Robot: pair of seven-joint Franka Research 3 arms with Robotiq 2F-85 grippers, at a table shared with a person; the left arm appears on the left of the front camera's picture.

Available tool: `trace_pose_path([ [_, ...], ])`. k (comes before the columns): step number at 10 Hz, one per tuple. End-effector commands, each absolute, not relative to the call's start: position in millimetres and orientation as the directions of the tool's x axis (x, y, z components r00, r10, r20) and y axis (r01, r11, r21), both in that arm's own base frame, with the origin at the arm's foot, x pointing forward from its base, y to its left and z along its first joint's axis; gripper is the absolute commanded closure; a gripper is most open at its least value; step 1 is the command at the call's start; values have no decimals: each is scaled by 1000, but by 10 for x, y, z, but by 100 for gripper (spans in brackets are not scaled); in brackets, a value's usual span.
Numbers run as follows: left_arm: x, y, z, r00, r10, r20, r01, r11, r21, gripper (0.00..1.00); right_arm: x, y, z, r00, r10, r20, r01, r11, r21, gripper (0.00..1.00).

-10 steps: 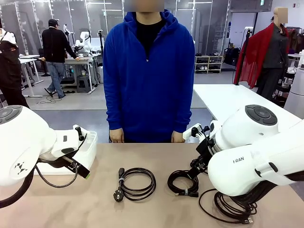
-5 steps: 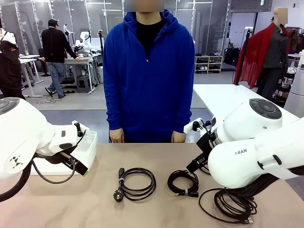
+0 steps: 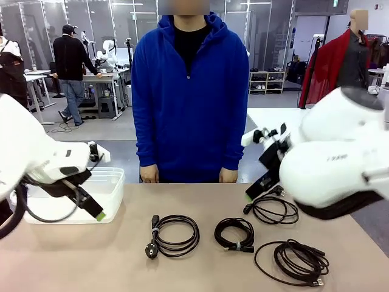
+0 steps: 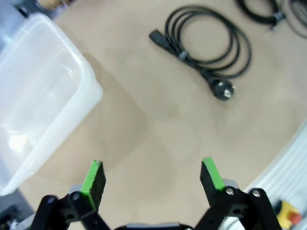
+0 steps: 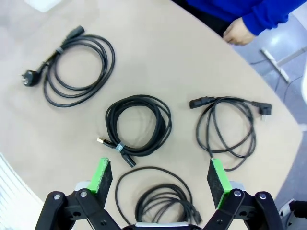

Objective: Organize and store the cables.
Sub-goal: Place the Power Cable into the Organizing box.

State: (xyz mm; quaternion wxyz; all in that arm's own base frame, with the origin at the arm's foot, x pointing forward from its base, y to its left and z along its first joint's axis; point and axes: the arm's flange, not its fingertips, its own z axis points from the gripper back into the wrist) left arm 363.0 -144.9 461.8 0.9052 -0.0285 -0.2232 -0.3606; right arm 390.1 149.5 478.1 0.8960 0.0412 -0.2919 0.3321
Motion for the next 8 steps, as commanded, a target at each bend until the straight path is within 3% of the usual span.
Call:
trace_pose_path([
  [1,3513,-1203,5154,610,-680,407,707,699,108,0,3848,1258,5325,573,602,556,-661,740,-120,0],
  [5,3281,-642,5676,558,-701,444,761,646,64,0,3718,681,5920,512,626,588,-713,692,-117,0],
  [6,3155,-379,5803,600,-676,428,728,683,57,0,3630,451,6001,489,635,598,-741,664,-99,0],
  [8,2885,141,6052,561,-651,512,722,687,84,0,3480,-13,5997,487,619,616,-746,662,-75,0],
])
